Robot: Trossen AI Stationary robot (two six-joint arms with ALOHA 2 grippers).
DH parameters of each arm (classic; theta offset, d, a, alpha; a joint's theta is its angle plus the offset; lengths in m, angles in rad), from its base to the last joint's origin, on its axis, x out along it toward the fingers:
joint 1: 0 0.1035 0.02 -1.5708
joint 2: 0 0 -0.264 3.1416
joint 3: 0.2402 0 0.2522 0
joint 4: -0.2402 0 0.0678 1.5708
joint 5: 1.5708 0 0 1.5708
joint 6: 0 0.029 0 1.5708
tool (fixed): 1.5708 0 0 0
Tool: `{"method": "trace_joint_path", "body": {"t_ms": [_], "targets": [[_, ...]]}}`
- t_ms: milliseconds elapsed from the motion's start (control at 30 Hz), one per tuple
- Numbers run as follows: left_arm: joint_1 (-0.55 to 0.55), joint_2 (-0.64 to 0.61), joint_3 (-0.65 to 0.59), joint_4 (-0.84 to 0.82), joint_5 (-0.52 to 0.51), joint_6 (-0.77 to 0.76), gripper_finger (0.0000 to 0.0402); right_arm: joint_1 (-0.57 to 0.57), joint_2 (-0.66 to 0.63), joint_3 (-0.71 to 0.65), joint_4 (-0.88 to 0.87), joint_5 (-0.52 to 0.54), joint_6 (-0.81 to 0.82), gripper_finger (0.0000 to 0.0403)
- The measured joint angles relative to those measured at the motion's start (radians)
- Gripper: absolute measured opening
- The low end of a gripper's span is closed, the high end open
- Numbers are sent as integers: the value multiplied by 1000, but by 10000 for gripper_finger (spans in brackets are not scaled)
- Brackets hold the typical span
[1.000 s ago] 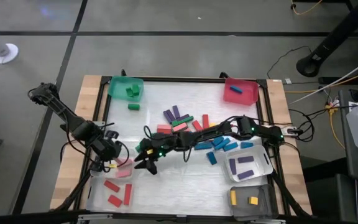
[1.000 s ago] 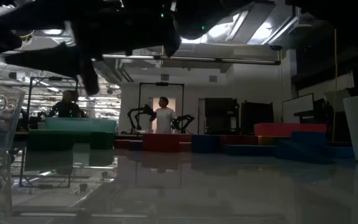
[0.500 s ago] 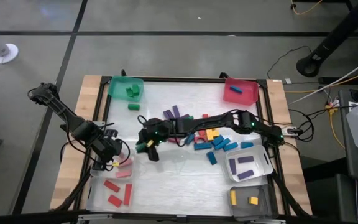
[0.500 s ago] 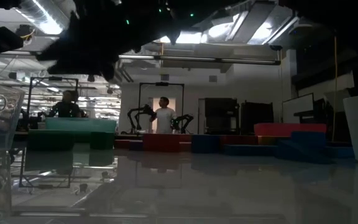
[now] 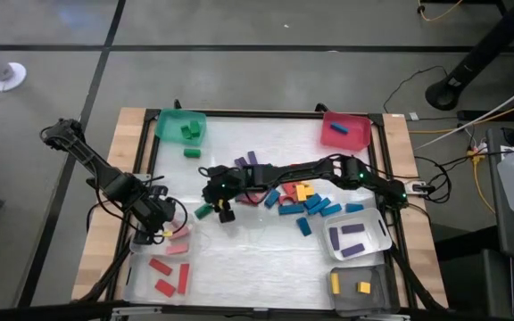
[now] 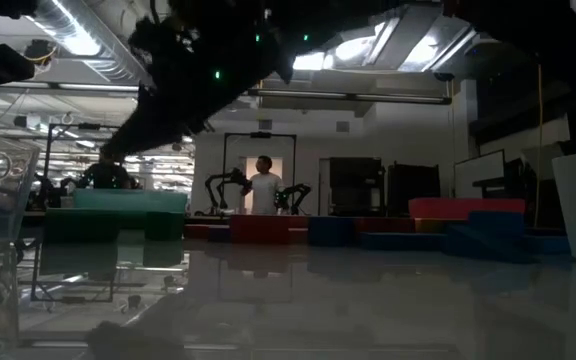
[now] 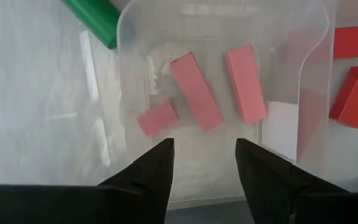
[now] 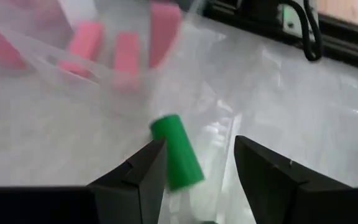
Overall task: Sort blocks
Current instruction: Put the green block into the green bin
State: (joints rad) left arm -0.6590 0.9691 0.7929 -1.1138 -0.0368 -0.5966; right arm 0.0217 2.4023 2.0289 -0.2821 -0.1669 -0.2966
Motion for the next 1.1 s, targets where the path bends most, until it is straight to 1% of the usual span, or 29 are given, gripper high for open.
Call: {"method": "trace_joint_path", "body": {"t_ms": [133,333,500,567,833,1100], "targets": [[0,0,0,6,0,-29,161,-12,21,-1,7,-1,0,186],[0,1,0,7,-1,-58,162,-9,39,-2,8,-35,0,186],[0,0,0,11,-1,-62,162,-9,58,-1,33,-52,0,186],[0,0,0,14,-3,-62,162,-9,74,-1,73,-54,0,186],[0,0,0,66,-17,-59,162,-9,108,-1,81,-62,-3,186],[0,0,0,59,-26,-59,162,-9,135,-1,103,-62,-1,186]]}}
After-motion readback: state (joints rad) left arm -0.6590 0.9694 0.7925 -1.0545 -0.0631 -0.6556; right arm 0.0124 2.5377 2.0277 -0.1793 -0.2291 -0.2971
